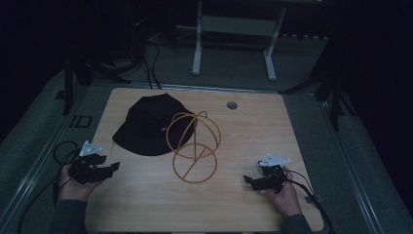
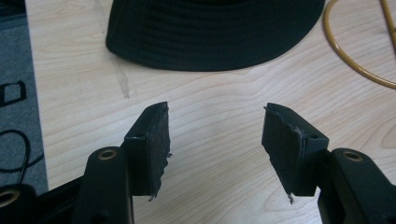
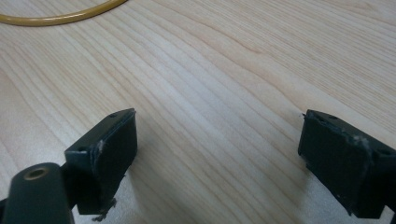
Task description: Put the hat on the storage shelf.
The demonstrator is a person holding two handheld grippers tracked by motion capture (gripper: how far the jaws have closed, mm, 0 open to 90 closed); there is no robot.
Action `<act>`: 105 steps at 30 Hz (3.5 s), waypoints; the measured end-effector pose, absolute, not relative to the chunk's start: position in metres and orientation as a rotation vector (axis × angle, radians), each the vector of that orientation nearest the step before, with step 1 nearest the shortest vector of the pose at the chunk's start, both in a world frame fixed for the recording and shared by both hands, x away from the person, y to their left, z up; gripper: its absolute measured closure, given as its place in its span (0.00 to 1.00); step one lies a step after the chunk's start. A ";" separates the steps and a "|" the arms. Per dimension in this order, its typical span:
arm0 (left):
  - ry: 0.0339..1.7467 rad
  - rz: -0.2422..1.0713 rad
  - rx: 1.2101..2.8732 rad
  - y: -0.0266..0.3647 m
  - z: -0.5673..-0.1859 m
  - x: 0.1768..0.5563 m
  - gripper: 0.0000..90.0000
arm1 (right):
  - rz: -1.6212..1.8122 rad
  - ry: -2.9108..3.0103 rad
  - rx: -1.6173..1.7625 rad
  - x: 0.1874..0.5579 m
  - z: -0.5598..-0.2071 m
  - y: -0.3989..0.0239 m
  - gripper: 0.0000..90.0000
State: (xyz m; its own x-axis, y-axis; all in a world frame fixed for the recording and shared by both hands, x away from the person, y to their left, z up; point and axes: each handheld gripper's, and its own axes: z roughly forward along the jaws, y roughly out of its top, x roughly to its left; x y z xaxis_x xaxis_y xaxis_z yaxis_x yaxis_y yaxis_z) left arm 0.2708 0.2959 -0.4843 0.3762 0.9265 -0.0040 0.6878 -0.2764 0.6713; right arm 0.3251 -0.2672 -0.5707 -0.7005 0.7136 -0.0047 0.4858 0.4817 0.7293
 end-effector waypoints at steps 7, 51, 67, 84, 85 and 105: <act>1.360 0.516 2.063 0.291 -0.480 0.277 0.48 | 1.047 2.426 1.012 0.325 -0.571 -0.268 0.13; 1.226 0.448 2.272 0.288 -0.439 0.345 0.52 | 1.039 2.400 1.053 0.321 -0.571 -0.269 0.13; 1.266 0.446 2.357 0.284 -0.435 0.388 0.56 | 1.039 2.400 1.053 0.321 -0.571 -0.269 0.13; 1.367 0.406 2.416 0.290 -0.454 0.431 0.57 | 1.039 2.400 1.053 0.321 -0.571 -0.269 0.13; 1.374 0.402 2.414 0.289 -0.455 0.434 0.57 | 1.039 2.400 1.053 0.321 -0.571 -0.269 0.13; 1.314 0.344 2.547 0.265 -0.461 0.452 0.87 | 1.037 2.395 1.061 0.320 -0.571 -0.270 0.14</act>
